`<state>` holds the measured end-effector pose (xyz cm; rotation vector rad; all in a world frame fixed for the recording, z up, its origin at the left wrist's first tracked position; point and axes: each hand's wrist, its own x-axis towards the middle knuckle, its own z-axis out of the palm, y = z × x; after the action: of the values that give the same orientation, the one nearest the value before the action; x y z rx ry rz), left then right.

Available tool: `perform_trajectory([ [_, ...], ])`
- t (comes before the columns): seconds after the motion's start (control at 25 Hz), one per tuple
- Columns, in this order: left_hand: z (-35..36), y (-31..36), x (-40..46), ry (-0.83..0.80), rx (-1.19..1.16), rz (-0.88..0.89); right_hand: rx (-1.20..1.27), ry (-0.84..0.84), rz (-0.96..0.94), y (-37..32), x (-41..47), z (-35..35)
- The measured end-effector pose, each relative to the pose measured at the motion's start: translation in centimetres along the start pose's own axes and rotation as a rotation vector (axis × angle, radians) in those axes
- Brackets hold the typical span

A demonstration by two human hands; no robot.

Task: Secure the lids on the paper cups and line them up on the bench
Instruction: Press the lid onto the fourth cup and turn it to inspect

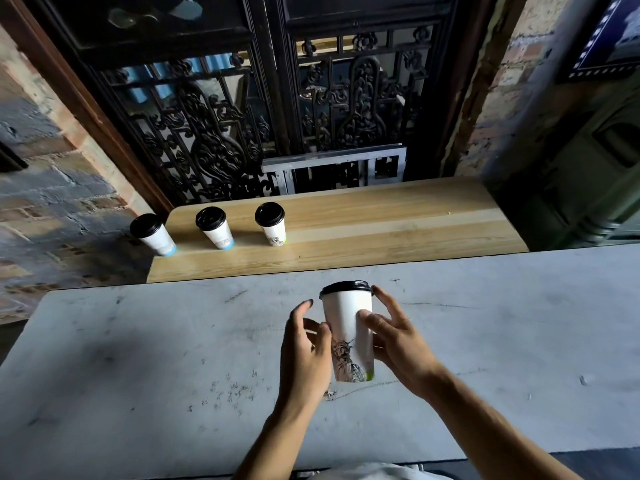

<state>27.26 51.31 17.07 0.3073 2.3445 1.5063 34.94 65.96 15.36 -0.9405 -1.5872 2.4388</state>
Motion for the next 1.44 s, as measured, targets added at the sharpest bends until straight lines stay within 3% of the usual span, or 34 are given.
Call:
perform_trajectory([
  [0.2, -0.2, 0.3, -0.3, 0.018, -0.082, 0.092, -0.165, 0.056, -0.105, -0.3, -0.2, 0.6],
  [0.4, -0.6, -0.4, -0.8, -0.024, -0.109, 0.045, -0.006, -0.035, -0.090, -0.8, -0.5, 0.3],
  [0.8, -1.2, -0.7, -0.7, -0.030, -0.212, -0.001, 0.016, -0.003, -0.051, 0.3, -0.2, 0.0],
  [1.16, -1.8, -1.4, -0.2, 0.042, -0.039, 0.208, -0.030, -0.050, -0.056, 0.9, 0.0, 0.1],
  [1.44, -1.5, -1.0, -0.6, 0.013, -0.238, 0.084, 0.159, -0.032, 0.006, 0.4, 0.3, 0.2],
])
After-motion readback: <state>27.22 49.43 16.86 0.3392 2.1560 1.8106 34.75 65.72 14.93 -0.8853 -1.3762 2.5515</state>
